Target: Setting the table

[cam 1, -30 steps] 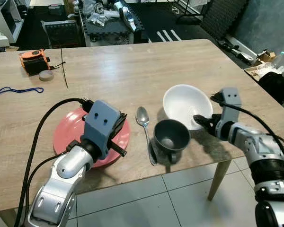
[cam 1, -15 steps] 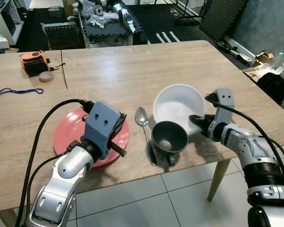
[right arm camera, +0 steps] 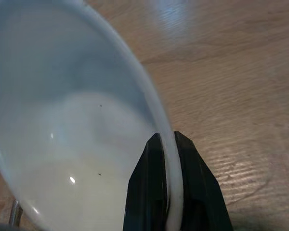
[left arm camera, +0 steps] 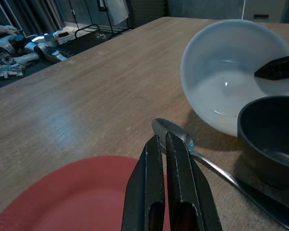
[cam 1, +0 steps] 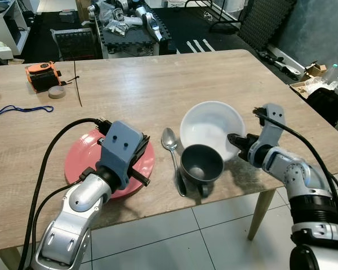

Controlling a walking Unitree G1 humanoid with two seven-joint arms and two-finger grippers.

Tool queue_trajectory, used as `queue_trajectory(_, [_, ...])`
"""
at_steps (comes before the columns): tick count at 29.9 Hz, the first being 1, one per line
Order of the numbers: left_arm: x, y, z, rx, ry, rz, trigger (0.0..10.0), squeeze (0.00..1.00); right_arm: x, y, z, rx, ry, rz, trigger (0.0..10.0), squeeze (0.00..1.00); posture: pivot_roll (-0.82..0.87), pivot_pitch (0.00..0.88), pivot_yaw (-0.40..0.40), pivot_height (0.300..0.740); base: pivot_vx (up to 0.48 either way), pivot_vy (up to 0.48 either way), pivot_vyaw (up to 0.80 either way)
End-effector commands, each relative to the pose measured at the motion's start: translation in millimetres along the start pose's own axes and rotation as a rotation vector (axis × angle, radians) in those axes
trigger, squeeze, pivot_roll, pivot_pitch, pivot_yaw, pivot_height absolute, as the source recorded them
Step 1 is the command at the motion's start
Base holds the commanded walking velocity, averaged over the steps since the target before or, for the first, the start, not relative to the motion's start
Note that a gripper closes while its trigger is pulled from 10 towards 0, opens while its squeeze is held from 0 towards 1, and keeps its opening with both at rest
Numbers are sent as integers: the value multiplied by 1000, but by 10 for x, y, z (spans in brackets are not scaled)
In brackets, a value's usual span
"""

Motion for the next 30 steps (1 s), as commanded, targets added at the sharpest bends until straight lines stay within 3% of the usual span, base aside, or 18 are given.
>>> queue_trajectory(1, [-43,-5,44,-6,1,-15,10000,0,124,48,67,-53,-47,99,0,0,32,178,31,740,0,0,0])
queue_trajectory(2, [-43,-5,44,-6,1,-15,10000,0,124,48,67,-53,-47,99,0,0,32,178,31,740,0,0,0])
queue_trajectory(3, [-28,-26,42,3,13,-10,10000,0,235,76,56,-57,-37,167,6431,0,31,177,31,740,0,0,0])
queue_trajectory(4, [-8,-50,32,18,41,-4,10000,0,353,118,41,-62,-38,241,10000,0,25,175,31,740,0,0,0])
queue_trajectory(5, [-8,-50,32,18,41,-4,10000,0,353,118,41,-62,-38,241,10000,0,25,175,31,740,0,0,0])
queue_trajectory(8, [72,-122,-16,53,108,17,10000,0,675,305,15,-89,-16,448,10000,0,21,170,36,740,0,0,0])
queue_trajectory(9, [72,-122,-16,53,108,17,10000,0,675,305,15,-89,-16,448,10000,0,21,170,36,740,0,0,0])
queue_trajectory(12, [152,-192,-86,78,169,29,10000,0,864,554,-44,-91,79,608,10000,0,19,166,40,740,0,0,0])
queue_trajectory(14, [154,-202,-100,82,179,26,10000,0,848,589,-75,-78,128,611,10000,0,16,162,47,740,0,0,0])
queue_trajectory(15, [141,-220,-132,98,183,17,10000,0,748,629,-167,-21,255,587,10000,0,14,154,55,740,0,0,0])
queue_trajectory(16, [131,-228,-151,109,177,13,10000,0,679,629,-191,0,296,558,10000,0,14,148,59,740,0,0,0])
queue_trajectory(20, [94,-250,-282,172,86,1,10000,0,422,636,-235,65,425,459,10000,0,14,128,67,740,0,0,0])
queue_trajectory(23, [71,-242,-412,218,29,-2,10000,0,301,631,-250,100,484,406,10000,0,15,114,67,740,0,0,0])
queue_trajectory(26, [66,-238,-434,224,26,-3,10000,0,282,634,-255,103,489,403,10000,0,15,112,67,740,0,0,0])
queue_trajectory(30, [-5,-194,-532,260,14,-34,10000,0,123,619,-377,190,501,354,10000,0,26,92,64,740,0,0,0])
Point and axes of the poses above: a point about 5 cm out from each wrist's last joint towards the gripper, its own y axis pointing back from the gripper into the wrist, its own x axis along the axis of the wrist's last joint, z = x × y, the point moved 1 cm from there along -y, pointing out of the wrist towards the gripper, and after that the axes turned 5 degrees about -y, right-handed, at the moved point
